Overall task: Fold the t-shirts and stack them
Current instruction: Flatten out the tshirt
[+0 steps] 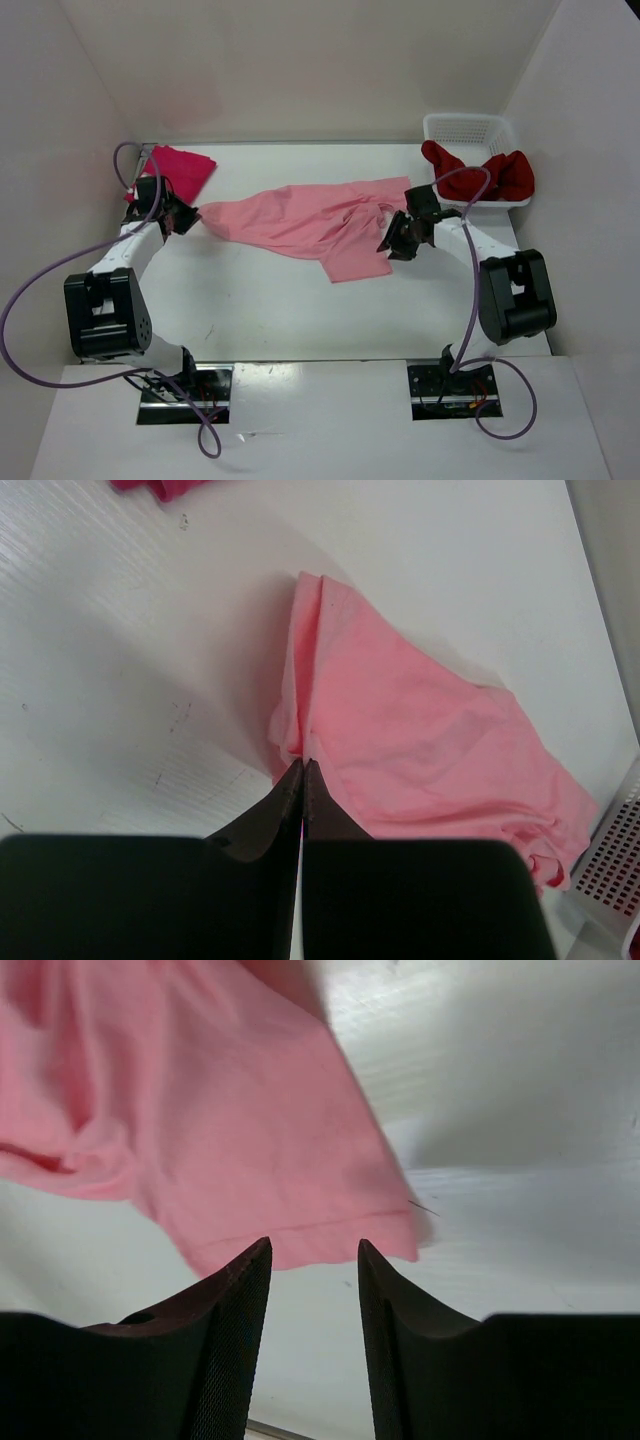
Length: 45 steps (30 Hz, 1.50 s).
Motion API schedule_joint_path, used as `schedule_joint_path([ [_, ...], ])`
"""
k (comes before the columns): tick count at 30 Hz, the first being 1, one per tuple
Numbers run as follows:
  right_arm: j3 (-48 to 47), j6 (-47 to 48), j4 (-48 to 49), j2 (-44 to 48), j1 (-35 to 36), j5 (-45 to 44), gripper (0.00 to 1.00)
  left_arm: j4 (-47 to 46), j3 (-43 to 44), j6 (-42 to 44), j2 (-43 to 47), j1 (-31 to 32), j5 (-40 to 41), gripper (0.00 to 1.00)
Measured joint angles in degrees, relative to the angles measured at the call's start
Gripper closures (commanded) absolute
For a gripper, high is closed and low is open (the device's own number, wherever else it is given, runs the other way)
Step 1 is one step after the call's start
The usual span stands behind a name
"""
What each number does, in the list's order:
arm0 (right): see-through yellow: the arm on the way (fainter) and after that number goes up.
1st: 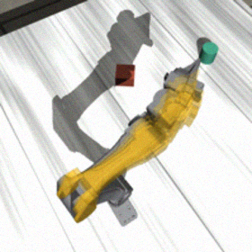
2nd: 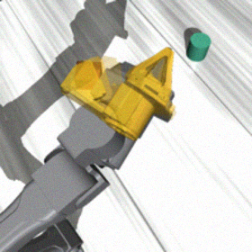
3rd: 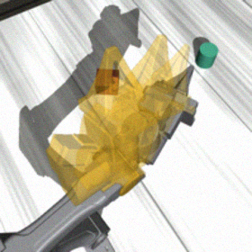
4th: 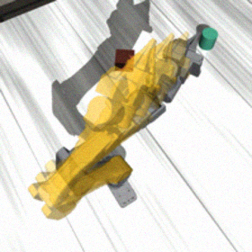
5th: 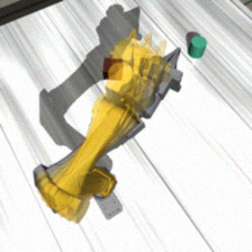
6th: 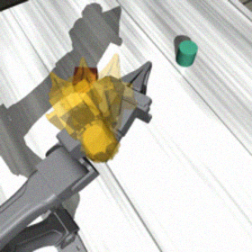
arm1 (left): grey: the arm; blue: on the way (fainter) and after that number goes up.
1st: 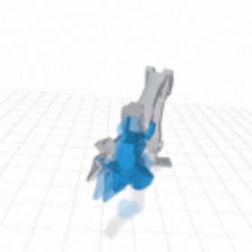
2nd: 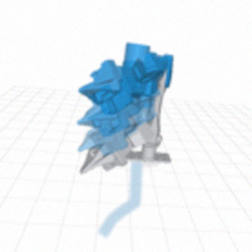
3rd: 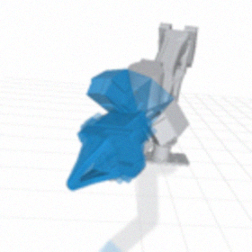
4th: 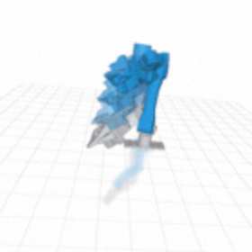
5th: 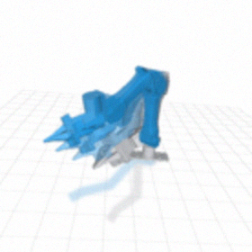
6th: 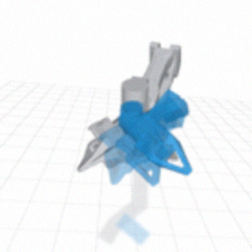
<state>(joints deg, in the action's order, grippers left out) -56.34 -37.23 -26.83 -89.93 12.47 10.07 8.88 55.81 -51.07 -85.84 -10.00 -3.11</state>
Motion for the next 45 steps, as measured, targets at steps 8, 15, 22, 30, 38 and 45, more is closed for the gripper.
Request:
schedule_joint_path([
  [8,8.4,-3.8,2.1,0.1,-2.8,-0.7,0.55,0.1,-1.8,0.9,0.9,1.7,-1.0,1.0],
  [15,8.6,-4.3,5.3,-2.1,-5.1,0.8,0.59,0.5,-3.0,1.4,1.6,2.6,-1.7,1.0],
  [22,8.9,-4.2,5.6,-2.3,-5.1,3.0,0.62,0.3,-3.5,1.5,3.0,2.6,-2.0,1.0],
  [30,8.9,-3.6,6.0,-3.8,-5.1,5.8,1.0,0.5,-3.7,1.5,3.2,2.8,-2.6,1.0],
  [38,-2.7,-3.5,-4.7,3.6,-3.7,4.8,1.0,4.6,1.7,-0.3,3.3,5.0,-4.4,1.0],
  [45,-43.5,-0.3,-13.7,10.6,-2.9,-2.9,1.0,9.1,26.4,-0.1,4.0,6.0,-5.1,1.0],
])
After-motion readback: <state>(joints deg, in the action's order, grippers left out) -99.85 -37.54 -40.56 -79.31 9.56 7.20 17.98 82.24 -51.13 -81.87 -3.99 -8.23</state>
